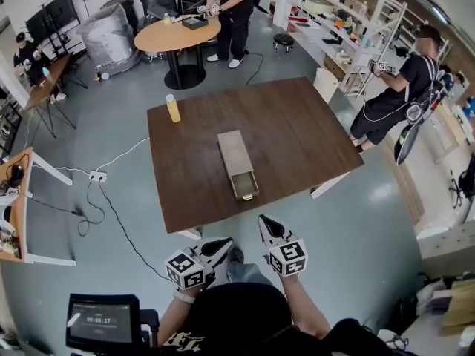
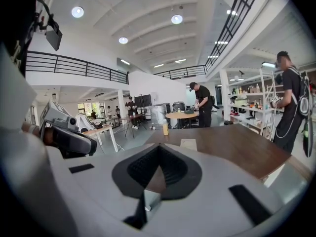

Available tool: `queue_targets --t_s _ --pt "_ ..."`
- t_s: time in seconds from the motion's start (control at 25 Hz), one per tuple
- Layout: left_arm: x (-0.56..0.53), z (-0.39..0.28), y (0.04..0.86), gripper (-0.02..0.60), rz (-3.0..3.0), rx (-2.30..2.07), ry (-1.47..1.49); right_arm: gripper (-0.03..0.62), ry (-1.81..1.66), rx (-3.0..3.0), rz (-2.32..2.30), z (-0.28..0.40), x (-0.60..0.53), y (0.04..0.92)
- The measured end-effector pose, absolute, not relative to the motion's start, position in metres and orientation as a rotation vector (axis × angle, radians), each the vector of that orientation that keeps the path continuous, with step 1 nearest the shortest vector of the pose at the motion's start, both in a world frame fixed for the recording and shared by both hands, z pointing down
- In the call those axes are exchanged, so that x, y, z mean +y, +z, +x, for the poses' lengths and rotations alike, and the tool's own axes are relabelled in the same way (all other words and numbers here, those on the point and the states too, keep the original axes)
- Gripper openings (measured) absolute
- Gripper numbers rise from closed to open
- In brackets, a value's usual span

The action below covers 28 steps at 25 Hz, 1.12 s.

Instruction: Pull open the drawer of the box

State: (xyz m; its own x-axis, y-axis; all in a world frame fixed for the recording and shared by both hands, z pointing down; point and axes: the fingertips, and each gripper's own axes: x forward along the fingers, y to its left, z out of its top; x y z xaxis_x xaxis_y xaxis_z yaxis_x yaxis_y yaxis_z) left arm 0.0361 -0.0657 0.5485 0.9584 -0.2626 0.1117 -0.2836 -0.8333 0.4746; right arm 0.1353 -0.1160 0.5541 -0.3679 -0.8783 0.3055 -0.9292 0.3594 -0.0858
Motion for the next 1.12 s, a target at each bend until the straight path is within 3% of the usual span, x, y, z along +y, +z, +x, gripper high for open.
queue_targets --t_s 0.36,1.12 --pt "0.002 -0.033 0.537 0.000 2.610 -0.380 0.033 -0.012 0.347 -2.411 1.667 0.070 -0.044 0.536" --pt "0.139 -0.107 0.566 0.000 2.574 -0.374 0.020 -0.012 0.282 -2.638 1.508 -0.031 0.099 0.537"
